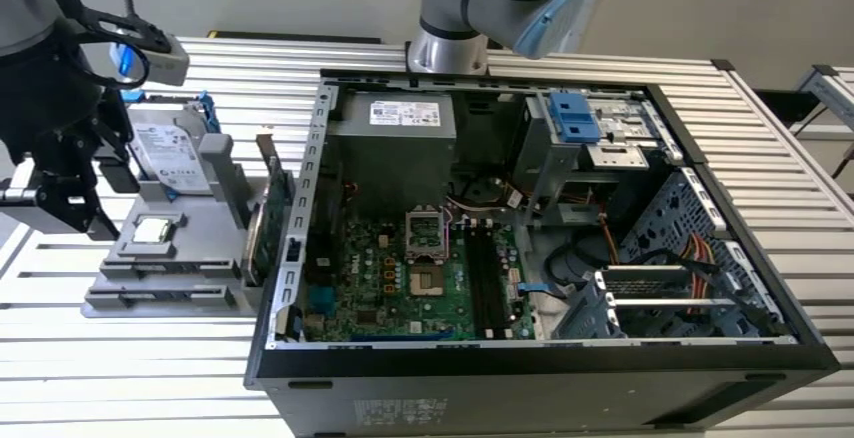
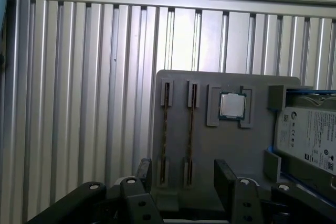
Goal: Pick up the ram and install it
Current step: 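Pick up the ram and move it above insertion slot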
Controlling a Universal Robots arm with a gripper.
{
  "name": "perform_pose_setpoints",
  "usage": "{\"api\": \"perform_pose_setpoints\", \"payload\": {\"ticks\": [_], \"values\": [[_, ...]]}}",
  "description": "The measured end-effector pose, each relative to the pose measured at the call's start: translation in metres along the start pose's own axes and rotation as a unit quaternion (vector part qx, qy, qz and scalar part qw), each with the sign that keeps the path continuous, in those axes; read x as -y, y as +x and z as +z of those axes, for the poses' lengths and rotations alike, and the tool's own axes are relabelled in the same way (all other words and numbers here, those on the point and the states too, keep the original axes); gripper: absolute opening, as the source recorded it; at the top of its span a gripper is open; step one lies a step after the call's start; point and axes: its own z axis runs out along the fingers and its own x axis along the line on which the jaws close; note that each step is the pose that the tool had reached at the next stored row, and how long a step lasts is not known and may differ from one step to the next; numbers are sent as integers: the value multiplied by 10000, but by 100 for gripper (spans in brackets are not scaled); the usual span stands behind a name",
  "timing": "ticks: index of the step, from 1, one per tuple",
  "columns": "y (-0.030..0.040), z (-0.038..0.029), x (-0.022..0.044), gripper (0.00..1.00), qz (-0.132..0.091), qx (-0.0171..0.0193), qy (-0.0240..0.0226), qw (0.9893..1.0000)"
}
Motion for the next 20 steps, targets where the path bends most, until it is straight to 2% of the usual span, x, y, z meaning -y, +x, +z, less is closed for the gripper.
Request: {"api": "perform_pose_setpoints", "payload": {"ticks": [9, 15, 20], "values": [[-7, 38, 1, 100, 3, -4, 7, 10000], [-18, 69, 0, 100, 6, -12, 49, 10000], [-24, 92, -4, 100, 51, -15, 55, 10000]]}}
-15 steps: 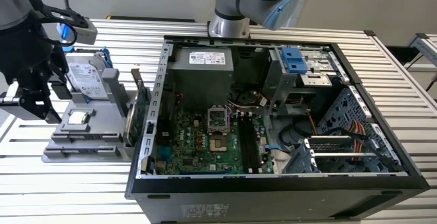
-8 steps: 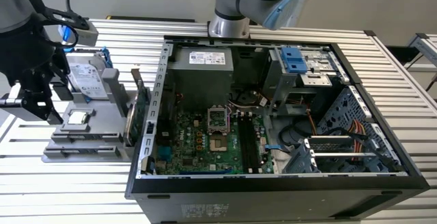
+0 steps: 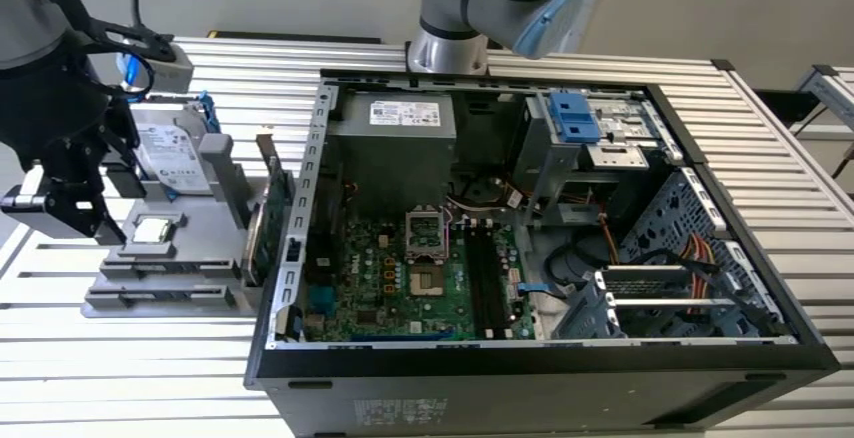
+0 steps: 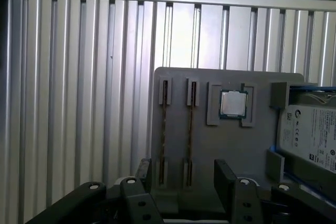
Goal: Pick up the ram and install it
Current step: 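Pick up the ram and move it above insertion slot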
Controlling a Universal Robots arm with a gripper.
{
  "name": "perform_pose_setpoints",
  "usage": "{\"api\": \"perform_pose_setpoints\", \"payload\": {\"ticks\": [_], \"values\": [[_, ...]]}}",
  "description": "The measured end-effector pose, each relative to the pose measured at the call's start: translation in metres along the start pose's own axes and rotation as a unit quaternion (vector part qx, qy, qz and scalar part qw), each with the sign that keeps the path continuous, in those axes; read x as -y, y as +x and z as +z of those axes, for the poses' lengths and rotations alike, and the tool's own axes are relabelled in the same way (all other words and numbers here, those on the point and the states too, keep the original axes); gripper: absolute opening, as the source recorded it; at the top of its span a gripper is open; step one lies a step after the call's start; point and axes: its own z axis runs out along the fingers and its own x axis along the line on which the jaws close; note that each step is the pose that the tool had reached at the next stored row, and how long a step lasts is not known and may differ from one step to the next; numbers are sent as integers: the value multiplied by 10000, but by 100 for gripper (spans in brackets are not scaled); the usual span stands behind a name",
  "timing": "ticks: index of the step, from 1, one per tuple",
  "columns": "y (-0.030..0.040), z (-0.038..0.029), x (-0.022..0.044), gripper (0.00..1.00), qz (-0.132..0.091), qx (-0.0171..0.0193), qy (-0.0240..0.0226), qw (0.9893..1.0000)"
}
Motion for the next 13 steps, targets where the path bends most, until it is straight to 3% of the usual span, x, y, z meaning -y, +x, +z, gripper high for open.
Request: {"api": "perform_pose_setpoints", "payload": {"ticks": [13], "values": [[-7, 51, -1, 100, 68, -10, 1, 10000]]}}
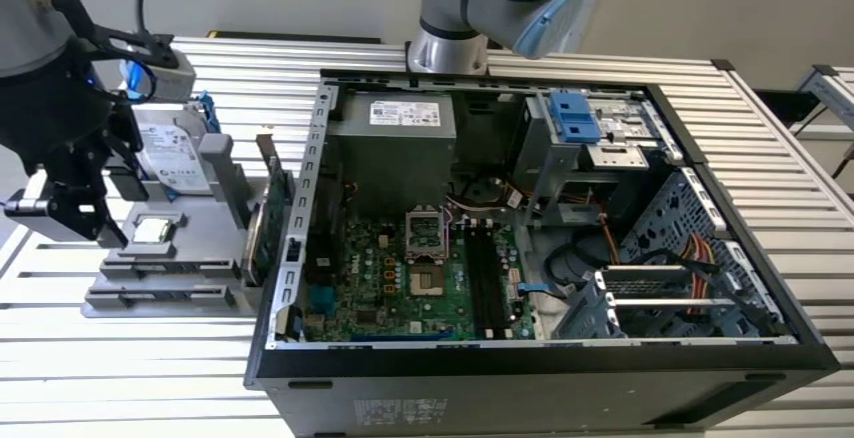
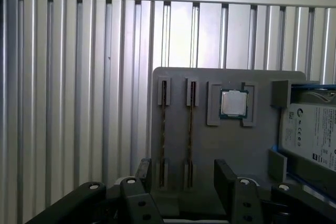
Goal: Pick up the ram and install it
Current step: 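Pick up the ram and move it above insertion slot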
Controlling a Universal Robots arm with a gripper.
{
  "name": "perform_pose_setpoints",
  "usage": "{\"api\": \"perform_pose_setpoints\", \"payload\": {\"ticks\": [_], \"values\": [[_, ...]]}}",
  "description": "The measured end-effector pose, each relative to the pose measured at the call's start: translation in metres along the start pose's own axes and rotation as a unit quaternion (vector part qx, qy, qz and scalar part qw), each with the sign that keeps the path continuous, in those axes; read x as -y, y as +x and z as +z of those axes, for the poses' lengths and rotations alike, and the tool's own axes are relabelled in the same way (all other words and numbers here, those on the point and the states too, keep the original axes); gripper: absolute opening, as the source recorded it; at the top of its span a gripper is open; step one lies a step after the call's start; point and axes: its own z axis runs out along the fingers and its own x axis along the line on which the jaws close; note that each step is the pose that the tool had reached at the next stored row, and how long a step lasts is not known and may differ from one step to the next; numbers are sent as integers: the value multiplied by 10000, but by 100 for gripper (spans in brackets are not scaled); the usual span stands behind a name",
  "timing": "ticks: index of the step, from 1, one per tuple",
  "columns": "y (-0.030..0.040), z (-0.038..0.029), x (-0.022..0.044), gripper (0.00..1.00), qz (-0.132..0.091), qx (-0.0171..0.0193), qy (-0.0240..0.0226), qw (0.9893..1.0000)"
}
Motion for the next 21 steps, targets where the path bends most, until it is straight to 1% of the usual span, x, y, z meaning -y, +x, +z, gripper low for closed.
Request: {"api": "perform_pose_setpoints", "payload": {"ticks": [21], "values": [[-10, 84, 2, 100, 11, -13, 1, 10000]]}}
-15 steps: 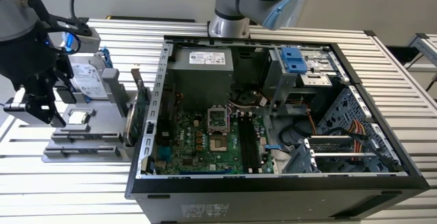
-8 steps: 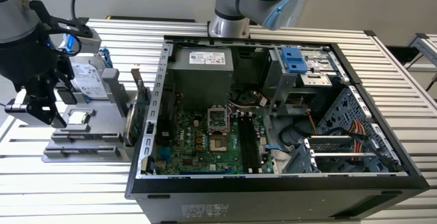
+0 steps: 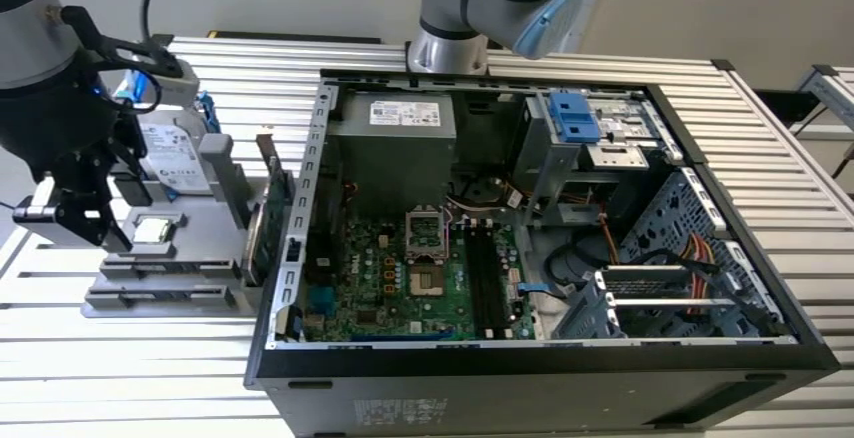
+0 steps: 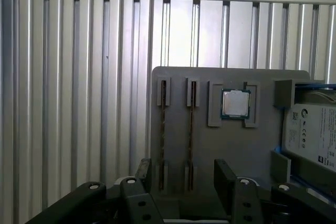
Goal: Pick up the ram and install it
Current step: 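Pick up the ram and move it above insertion slot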
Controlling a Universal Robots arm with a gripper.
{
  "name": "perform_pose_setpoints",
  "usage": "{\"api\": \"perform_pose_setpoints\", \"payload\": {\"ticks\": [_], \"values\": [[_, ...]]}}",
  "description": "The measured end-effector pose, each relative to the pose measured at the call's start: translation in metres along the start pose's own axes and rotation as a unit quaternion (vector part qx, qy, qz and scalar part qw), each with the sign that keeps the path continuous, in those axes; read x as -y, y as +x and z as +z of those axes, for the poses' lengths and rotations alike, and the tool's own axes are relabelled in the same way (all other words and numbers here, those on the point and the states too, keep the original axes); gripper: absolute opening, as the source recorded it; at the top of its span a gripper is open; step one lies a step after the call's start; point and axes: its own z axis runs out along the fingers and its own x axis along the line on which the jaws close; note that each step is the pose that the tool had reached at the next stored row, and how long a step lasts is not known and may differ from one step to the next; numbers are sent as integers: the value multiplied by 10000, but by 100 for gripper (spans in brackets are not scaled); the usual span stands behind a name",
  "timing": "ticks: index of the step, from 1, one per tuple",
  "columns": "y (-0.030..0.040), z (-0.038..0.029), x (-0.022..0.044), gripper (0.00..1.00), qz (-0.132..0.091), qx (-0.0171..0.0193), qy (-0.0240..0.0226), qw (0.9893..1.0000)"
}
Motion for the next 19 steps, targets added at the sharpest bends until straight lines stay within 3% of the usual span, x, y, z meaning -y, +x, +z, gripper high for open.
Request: {"api": "perform_pose_setpoints", "payload": {"ticks": [19], "values": [[-2, 95, 2, 100, 16, -6, 0, 10000]]}}
